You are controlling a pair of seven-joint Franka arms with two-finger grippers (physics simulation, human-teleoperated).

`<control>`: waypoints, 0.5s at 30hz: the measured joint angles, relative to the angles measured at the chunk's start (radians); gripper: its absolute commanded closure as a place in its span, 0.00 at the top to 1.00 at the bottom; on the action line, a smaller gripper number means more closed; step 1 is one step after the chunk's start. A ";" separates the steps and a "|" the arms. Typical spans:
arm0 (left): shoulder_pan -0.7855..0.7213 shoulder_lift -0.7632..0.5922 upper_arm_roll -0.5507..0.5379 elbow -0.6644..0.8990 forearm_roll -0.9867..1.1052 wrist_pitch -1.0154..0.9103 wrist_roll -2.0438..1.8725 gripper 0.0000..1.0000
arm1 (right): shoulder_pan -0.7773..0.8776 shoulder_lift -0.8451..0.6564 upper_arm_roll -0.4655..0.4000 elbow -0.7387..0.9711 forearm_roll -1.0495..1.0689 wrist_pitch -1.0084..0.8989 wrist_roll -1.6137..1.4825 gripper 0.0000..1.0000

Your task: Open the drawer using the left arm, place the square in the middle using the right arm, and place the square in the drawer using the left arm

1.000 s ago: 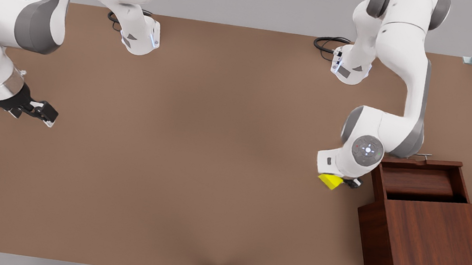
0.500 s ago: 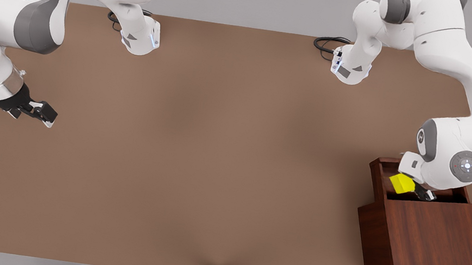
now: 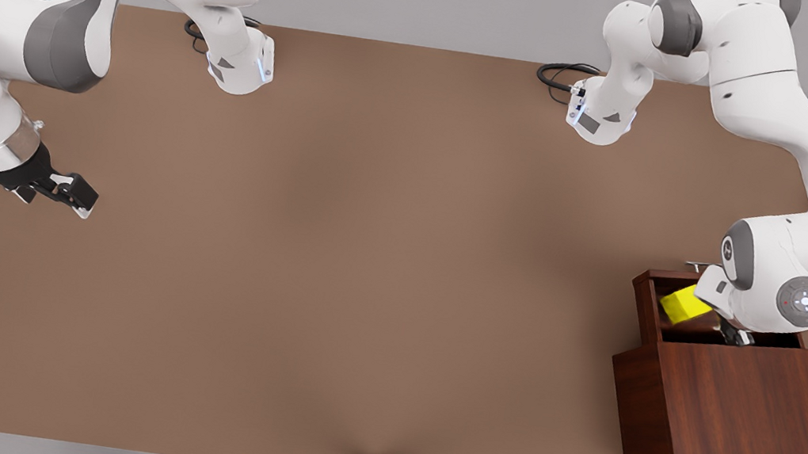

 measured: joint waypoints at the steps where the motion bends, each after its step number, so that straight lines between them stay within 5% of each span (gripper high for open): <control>1: 0.000 -0.007 0.000 0.003 0.000 -0.007 -0.016 1.00 | 0.000 0.000 -0.001 0.000 0.001 0.000 0.000 1.00; 5: -0.017 -0.017 -0.034 0.196 -0.010 -0.251 -0.467 1.00 | 0.001 0.000 -0.001 0.000 0.000 0.000 0.000 1.00; 10: -0.015 -0.016 -0.142 0.365 -0.121 -0.237 -1.269 1.00 | 0.000 0.000 0.000 0.000 0.000 0.000 0.000 1.00; 13: 0.238 -0.073 -0.578 0.402 -0.102 -0.182 -1.514 1.00 | 0.000 0.000 -0.001 0.000 0.000 0.000 0.000 1.00; 15: 0.365 -0.131 -0.743 0.362 -0.035 -0.178 -1.516 1.00 | -0.002 0.000 -0.001 0.000 0.000 0.000 0.000 1.00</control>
